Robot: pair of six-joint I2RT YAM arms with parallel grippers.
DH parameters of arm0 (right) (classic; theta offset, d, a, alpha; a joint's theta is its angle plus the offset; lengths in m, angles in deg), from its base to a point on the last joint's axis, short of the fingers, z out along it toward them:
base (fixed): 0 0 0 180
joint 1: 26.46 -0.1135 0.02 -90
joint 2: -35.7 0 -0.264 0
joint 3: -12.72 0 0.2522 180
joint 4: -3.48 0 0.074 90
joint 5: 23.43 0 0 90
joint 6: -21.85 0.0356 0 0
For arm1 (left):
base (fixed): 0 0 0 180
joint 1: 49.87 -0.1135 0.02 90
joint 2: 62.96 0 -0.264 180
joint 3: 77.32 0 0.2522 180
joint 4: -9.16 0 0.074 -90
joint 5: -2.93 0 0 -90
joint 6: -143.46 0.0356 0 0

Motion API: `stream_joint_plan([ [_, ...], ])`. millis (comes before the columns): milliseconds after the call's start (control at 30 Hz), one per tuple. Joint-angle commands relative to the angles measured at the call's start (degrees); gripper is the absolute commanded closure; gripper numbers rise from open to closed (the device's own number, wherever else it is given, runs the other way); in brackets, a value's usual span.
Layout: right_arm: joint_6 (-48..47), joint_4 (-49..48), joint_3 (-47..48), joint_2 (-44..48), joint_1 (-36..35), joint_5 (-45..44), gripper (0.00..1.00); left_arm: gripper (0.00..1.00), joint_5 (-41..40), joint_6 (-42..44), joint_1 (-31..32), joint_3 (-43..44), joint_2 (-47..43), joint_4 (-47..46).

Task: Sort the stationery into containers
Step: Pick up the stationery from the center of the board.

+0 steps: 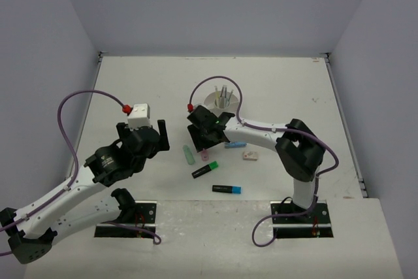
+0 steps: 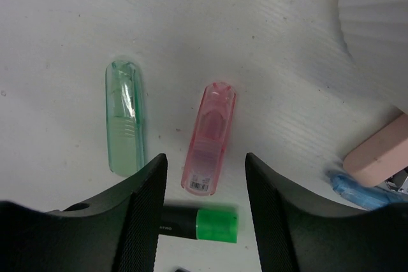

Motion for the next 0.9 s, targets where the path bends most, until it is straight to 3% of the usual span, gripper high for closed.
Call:
stream_joint_plan([
  [0, 0.9, 2.3, 4.3, -3.4, -0.3, -1.6, 0.48, 0.00, -0.3, 0.8, -0.3, 1.2, -0.8, -0.9],
  [367, 1.0, 5.0, 4.3, -7.2, -1.2, -0.3, 0.61, 0.00, 0.3, 1.3, -0.3, 1.1, -1.0, -1.3],
  [433, 0.5, 5.0, 4.3, -7.7, -1.3, 0.2, 0.70, 0.00, 0.4, 1.3, -0.2, 1.4, -1.1, -1.3],
  [500, -0.4, 2.5, 2.7, -6.3, -1.3, 0.6, 0.87, 0.00, 1.1, 0.6, -0.3, 1.7, -1.1, -0.6],
  [600, -2.5, 0.0, 1.1, -2.9, -1.2, -0.8, 1.00, 0.00, 4.5, -1.7, -0.3, 2.4, -1.9, -0.7],
  [767, -10.5, -12.5, -7.5, 12.4, -1.3, -3.8, 1.00, 0.00, 9.5, -4.4, -0.3, 0.5, -5.4, -8.9],
  [867, -15.8, -23.1, -17.1, 23.6, -1.5, 1.2, 1.00, 0.00, 15.0, -4.6, -0.3, -0.6, -7.0, -17.3],
])
